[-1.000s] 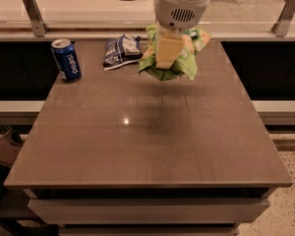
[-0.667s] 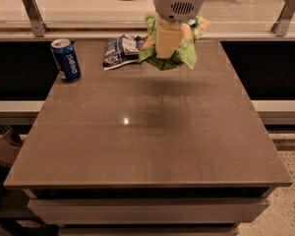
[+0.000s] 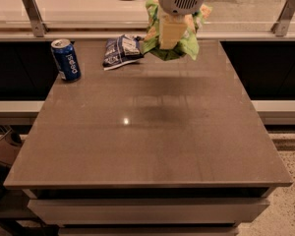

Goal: Move green rice chip bag near blue chip bag

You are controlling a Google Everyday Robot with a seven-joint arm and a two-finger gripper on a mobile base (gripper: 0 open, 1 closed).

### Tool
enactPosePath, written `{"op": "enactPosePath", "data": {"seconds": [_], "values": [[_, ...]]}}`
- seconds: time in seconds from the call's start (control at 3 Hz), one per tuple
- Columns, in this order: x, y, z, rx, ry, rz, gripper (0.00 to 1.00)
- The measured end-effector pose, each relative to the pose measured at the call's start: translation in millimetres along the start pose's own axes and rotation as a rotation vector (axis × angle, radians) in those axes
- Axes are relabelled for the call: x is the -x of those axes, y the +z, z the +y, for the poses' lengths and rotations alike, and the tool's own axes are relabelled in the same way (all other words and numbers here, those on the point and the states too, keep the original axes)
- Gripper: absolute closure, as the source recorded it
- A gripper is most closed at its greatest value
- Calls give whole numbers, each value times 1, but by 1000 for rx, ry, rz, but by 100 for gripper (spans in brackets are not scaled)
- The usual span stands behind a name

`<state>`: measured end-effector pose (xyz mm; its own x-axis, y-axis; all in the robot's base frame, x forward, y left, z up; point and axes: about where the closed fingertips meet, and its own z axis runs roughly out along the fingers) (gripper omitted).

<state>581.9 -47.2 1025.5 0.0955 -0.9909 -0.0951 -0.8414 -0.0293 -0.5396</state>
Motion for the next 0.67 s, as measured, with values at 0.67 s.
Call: {"op": "enactPosePath", "data": {"seconds": [0.67], "values": [[-26,34,-40,-55,-2,2,100]]}}
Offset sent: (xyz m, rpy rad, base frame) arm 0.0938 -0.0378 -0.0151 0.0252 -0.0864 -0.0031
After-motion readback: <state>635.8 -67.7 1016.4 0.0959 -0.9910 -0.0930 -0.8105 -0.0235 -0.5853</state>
